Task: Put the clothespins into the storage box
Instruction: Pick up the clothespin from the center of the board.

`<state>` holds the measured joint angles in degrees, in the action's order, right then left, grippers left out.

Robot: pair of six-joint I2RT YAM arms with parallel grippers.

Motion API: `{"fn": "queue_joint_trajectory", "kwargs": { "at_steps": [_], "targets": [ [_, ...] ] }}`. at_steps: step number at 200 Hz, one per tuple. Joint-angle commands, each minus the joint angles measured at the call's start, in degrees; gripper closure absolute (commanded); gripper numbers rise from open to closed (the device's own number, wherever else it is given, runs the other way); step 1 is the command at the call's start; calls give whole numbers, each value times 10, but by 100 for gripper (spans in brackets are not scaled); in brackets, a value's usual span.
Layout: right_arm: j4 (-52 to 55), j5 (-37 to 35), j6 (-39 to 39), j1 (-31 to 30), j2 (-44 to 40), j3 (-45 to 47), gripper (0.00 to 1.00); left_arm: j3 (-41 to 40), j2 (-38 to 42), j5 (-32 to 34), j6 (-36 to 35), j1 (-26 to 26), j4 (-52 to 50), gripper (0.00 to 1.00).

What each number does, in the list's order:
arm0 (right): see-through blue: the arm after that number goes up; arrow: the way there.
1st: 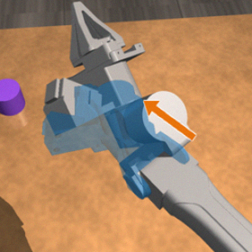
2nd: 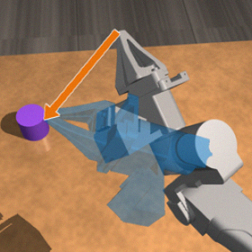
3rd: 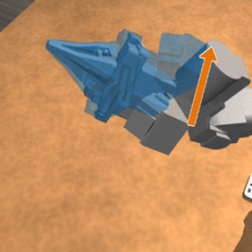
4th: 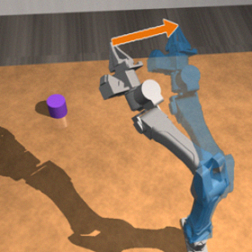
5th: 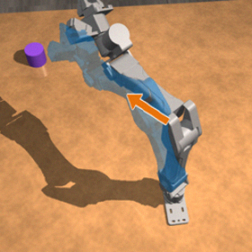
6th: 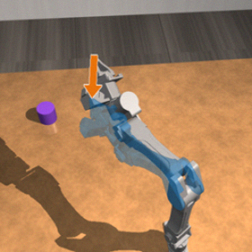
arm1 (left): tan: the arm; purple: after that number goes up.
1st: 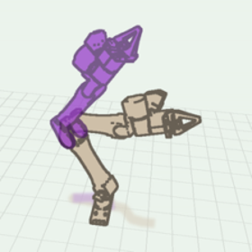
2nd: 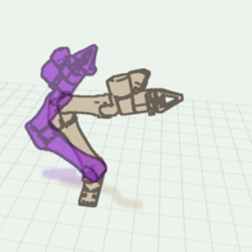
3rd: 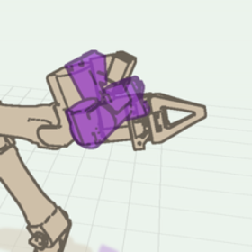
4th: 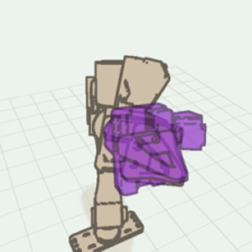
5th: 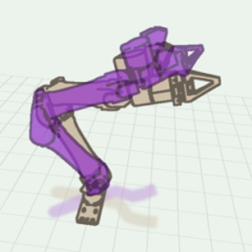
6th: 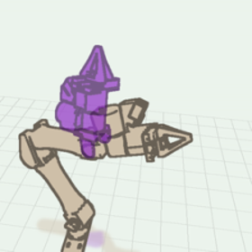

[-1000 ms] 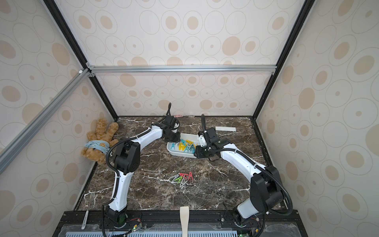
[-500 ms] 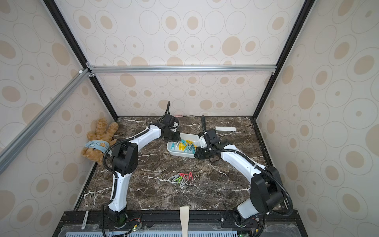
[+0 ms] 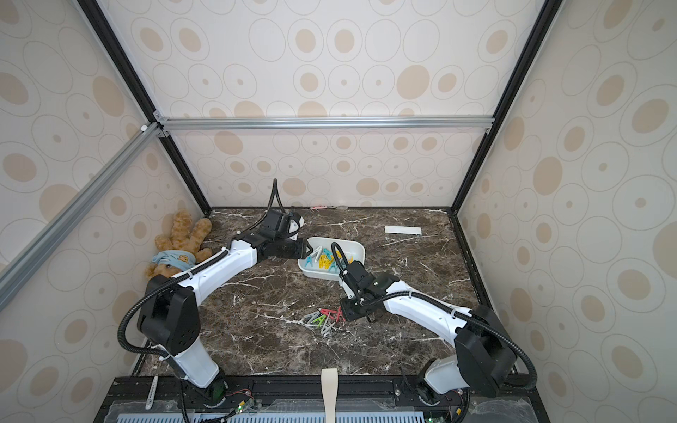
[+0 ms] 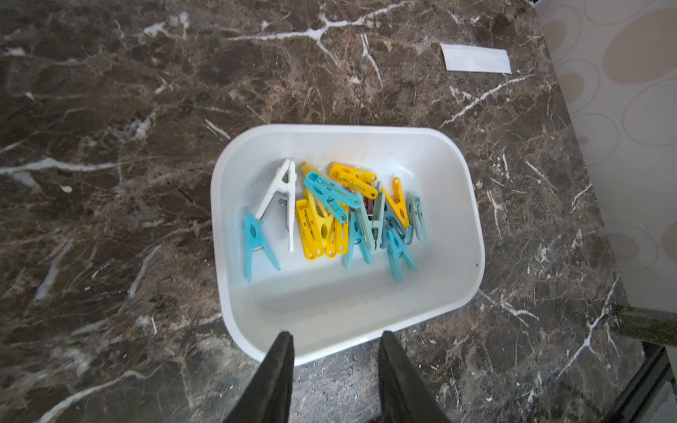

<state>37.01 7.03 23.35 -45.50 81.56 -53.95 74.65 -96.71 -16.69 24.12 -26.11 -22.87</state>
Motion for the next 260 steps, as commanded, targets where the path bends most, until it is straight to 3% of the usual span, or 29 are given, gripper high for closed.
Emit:
{"fn": "queue_joint_trajectory", "kwargs": {
  "at_steps": [1, 36, 74, 152, 260],
  "targets": [
    [3, -20, 41, -27, 24, 7, 64, -43, 33, -7, 22, 0, 45, 61],
    [-22, -20, 43, -34, 68, 1, 64, -85, 63, -7, 26, 0, 59, 60],
    [0, -51, -3, -34, 122, -35, 66, -91, 73, -1, 23, 2, 57, 61],
    [-18, -77, 3, -31, 166, -45, 72, -88, 74, 2, 20, 4, 55, 61],
    [-31, -99, -9, -26, 169, -32, 98, -92, 80, 14, 25, 4, 40, 61]
  ]
}}
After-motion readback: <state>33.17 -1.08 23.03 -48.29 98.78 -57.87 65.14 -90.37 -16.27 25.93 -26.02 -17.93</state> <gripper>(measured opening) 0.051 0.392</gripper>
